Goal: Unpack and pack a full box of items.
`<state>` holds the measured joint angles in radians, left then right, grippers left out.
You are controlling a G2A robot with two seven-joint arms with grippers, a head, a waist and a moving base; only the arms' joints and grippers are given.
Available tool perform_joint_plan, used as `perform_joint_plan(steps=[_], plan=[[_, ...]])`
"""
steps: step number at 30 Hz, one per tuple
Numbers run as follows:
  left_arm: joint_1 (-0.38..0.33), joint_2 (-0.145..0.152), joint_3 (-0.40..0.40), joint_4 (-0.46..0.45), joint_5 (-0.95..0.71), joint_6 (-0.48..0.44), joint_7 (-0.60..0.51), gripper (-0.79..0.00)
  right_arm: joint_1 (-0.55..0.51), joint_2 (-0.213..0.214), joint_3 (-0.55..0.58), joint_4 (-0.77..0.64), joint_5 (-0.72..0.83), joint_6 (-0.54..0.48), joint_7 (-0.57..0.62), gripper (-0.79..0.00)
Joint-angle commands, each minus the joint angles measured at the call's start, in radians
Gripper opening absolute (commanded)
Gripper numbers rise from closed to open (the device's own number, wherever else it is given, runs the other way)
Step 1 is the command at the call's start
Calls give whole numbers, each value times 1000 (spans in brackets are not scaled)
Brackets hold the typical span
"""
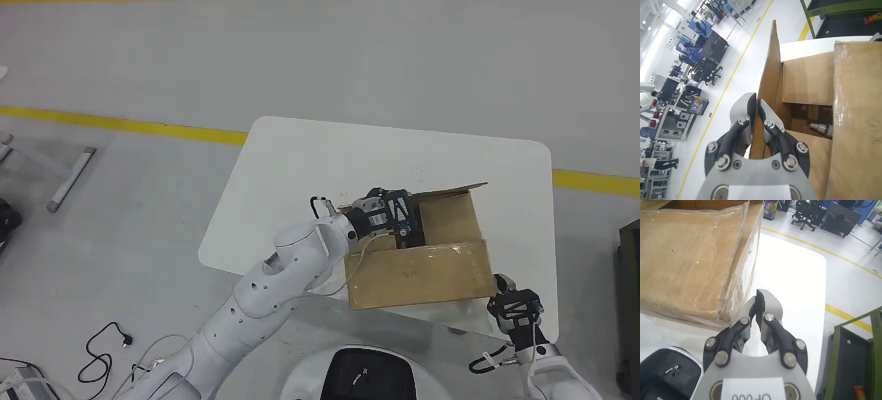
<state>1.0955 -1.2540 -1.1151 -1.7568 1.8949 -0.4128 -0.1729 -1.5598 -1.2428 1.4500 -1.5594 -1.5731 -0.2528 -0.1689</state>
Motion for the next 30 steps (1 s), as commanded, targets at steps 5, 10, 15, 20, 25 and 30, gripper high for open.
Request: perform_joint_plan(steps=[5,10,15,20,25,30], plan=[[0,0,0,0,0,0,0,-785,-1,0,-4,-1,0,-4,2,-785],[2,0,-1,0,0,3,1,-785,-15,2,-31,-13,-36,-19,0,-785],[7,4,-3,1,45,4,14,-785,-44,5,-40,-27,-57,-39,-8,-785],[-31,3,4,23,88,-3,33,-785,-77,13,-37,-53,-76,-85,-17,-785],[-80,-2,16,63,114,2,21,0,-101,19,-30,-80,-99,-97,-32,-785],[-137,-13,42,111,135,44,-1,0,-113,22,-23,-99,-90,-86,-34,-785]])
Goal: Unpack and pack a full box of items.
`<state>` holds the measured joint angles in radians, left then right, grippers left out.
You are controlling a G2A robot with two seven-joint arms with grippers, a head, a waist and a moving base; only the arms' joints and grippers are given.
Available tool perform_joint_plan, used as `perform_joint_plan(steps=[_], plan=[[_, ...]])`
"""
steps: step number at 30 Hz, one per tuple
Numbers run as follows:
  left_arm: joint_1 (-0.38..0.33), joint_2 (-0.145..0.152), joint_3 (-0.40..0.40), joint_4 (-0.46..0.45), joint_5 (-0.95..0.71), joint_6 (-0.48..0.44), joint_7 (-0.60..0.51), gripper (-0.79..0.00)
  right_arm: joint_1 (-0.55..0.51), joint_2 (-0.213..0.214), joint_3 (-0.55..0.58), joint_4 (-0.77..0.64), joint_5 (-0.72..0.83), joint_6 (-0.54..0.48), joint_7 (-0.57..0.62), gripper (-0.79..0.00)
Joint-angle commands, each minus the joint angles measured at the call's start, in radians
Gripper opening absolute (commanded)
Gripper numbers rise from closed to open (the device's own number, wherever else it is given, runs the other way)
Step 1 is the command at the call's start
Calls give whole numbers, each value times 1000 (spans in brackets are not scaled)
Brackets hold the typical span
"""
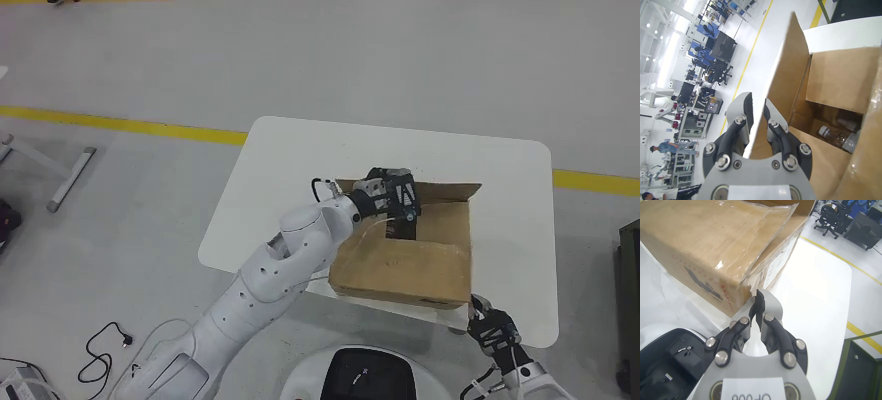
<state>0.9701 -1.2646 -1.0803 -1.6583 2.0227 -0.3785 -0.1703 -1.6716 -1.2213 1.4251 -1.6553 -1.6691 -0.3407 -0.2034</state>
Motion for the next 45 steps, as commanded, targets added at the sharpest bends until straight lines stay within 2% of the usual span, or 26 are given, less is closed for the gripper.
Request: perform_joint_plan(steps=[1,8,13,17,24,28,30,35,45], plan=[[-24,-5,14,25,17,19,-6,0,-3,1,3,-9,11,3,2,-785],[-111,-26,58,115,58,110,-20,0,-17,4,19,-54,43,8,4,-785],[-128,-32,61,117,51,104,5,0,-32,6,32,-100,53,20,1,-785],[-85,-22,41,76,65,40,17,0,-57,10,52,-178,32,43,11,-785],[39,7,-1,-55,73,-178,24,0,-77,12,86,-241,32,98,32,-785],[95,13,-6,-131,32,-244,12,0,-83,13,101,-246,47,107,40,-785],[104,14,13,-138,57,-264,-10,0,-84,14,108,-241,56,109,42,-785],[77,8,62,-106,106,-257,-19,0,-86,14,112,-237,62,111,44,-785],[-41,-10,134,38,216,-226,-42,0,-100,15,108,-238,62,118,37,-785]])
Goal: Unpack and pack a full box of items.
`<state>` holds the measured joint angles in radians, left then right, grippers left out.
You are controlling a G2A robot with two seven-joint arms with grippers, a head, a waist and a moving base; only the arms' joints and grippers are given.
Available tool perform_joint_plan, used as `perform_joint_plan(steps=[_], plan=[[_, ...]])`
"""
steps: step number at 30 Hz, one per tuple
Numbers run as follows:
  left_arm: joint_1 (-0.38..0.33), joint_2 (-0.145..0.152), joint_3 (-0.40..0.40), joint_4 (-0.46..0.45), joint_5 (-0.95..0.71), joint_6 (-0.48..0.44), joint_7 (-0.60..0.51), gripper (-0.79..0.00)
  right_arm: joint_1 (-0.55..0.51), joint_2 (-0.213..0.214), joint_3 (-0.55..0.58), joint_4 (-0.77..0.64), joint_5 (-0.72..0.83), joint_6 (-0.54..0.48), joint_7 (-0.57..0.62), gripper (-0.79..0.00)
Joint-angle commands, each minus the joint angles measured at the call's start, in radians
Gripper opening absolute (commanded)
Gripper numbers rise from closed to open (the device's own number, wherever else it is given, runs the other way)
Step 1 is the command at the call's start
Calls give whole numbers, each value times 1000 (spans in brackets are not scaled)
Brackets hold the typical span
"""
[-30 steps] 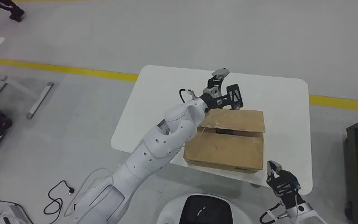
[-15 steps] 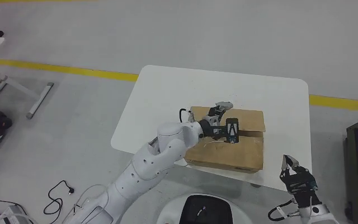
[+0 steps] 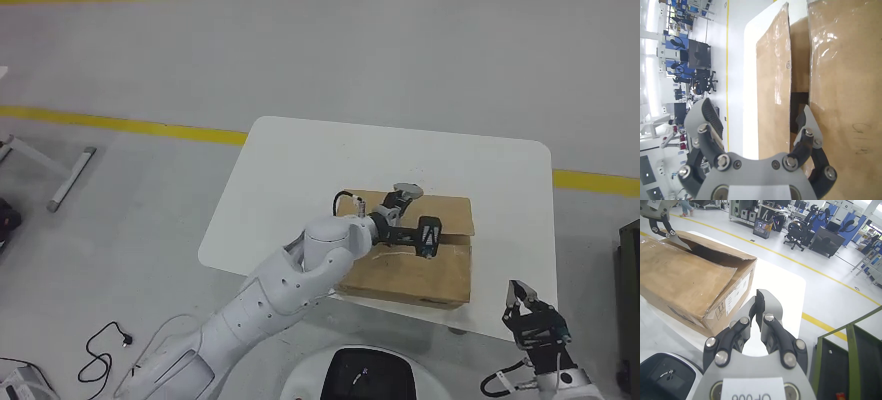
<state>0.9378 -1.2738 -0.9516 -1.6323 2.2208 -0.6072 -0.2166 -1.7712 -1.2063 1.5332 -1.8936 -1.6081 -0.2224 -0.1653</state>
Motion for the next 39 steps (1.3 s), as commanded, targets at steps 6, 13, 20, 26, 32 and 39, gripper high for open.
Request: perform_joint_plan(steps=[6,13,20,26,32,39], plan=[[-36,-1,12,47,77,36,42,-203,-3,1,2,3,7,1,-5,-785],[-46,2,-4,57,114,57,63,-123,-7,1,5,-3,19,-2,-10,-785],[-90,-8,-6,85,117,99,49,0,-10,2,7,-3,28,-6,-14,-785],[-147,-22,2,136,118,135,42,0,-7,3,9,9,33,-5,-14,-785],[-216,-50,18,225,70,250,10,0,-5,3,10,13,40,-3,-13,-785],[-315,-95,74,362,27,346,-34,0,1,4,14,19,49,-4,-10,-785]])
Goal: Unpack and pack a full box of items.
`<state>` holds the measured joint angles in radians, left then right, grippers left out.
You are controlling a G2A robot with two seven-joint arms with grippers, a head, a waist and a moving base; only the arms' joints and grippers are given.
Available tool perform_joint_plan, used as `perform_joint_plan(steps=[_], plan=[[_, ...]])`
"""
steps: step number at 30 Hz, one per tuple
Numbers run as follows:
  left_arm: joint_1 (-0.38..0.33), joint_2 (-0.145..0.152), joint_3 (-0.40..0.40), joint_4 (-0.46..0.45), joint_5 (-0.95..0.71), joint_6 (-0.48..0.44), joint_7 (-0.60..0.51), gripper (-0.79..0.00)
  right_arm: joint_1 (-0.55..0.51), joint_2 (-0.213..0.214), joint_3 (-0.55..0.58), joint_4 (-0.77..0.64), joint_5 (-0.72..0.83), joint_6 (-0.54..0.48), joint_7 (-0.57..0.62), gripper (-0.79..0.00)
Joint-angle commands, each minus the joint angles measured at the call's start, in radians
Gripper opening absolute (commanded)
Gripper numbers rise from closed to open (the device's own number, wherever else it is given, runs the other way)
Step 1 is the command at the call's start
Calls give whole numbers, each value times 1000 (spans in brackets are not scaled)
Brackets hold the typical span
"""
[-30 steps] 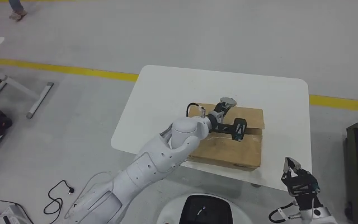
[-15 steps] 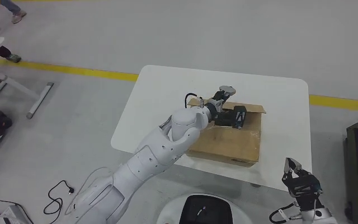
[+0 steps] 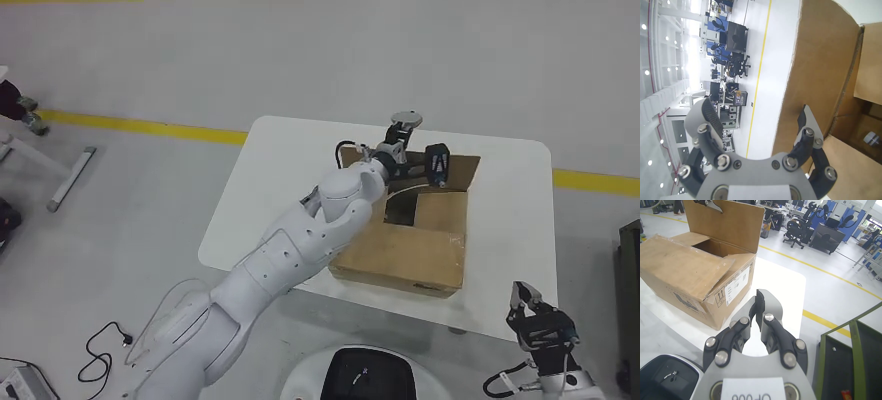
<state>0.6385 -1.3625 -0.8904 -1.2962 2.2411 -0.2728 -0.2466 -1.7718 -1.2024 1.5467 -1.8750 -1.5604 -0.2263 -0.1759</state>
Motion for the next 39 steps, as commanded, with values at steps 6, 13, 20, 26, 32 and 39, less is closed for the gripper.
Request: perform_joint_plan(steps=[6,13,20,26,32,39], plan=[[-88,-45,65,171,-18,39,-32,0,10,1,7,6,10,-3,5,-785],[-140,-89,95,305,-78,64,-76,0,19,2,9,5,14,-6,12,-785],[-184,-122,120,401,-93,66,-101,0,32,2,5,9,14,-12,19,-785],[-207,-144,131,483,-125,15,-94,0,38,3,3,10,10,-15,23,-785],[-219,-158,130,529,-139,18,-79,0,41,4,2,11,10,-20,23,-785],[-212,-161,92,492,-171,78,-44,0,41,5,2,5,14,-23,24,-785]])
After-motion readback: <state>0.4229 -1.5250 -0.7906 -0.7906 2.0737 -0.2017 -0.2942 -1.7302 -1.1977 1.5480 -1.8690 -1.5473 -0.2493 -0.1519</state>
